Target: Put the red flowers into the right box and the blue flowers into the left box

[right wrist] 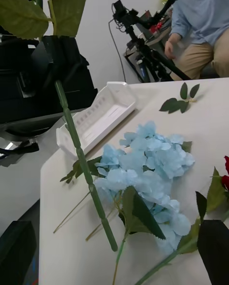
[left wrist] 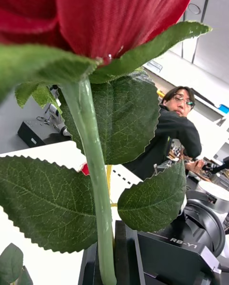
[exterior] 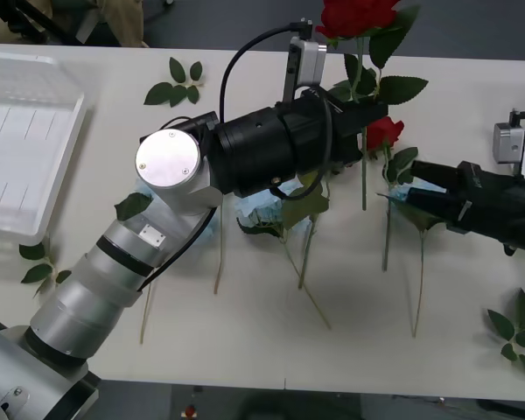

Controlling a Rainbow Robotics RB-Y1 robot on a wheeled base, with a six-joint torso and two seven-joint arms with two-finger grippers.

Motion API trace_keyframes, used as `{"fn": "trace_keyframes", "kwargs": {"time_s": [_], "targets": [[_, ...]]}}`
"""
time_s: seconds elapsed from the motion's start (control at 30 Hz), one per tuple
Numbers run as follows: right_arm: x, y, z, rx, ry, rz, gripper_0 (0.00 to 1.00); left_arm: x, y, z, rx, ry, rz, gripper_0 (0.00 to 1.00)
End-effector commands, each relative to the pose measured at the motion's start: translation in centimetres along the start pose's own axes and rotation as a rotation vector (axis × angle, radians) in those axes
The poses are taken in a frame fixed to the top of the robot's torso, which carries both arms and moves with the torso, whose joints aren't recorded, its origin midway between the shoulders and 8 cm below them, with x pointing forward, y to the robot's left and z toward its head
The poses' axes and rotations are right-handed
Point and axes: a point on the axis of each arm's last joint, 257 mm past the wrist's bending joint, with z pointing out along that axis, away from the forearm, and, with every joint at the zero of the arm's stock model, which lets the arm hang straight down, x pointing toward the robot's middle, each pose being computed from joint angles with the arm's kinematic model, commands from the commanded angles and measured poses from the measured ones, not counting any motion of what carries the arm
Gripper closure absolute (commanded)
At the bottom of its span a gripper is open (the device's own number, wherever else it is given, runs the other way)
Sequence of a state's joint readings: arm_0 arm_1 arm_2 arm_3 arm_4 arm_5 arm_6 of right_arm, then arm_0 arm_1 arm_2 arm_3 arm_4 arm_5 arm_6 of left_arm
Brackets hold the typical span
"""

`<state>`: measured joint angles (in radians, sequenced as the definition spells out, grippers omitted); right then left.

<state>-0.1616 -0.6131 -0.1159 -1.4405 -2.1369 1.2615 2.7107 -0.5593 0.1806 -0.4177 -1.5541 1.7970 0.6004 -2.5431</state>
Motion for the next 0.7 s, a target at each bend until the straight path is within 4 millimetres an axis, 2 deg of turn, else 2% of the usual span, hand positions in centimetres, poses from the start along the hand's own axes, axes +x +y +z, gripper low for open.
{"fn": "trace_keyframes", "kwargs": {"time_s": [0.03,0.7], "targets": [[-0.6,1.5,1.9,-0.057,0.001,-0.018,0.0,-1.4,-1.4,1.0,0.031,-0.018,0.041,1.0],[0.8,3.6,8.5,-0.134,0.017,-0.016,0.0,-1.4,-1.4,1.0,0.031,-0.018,0.041,1.0]]}}
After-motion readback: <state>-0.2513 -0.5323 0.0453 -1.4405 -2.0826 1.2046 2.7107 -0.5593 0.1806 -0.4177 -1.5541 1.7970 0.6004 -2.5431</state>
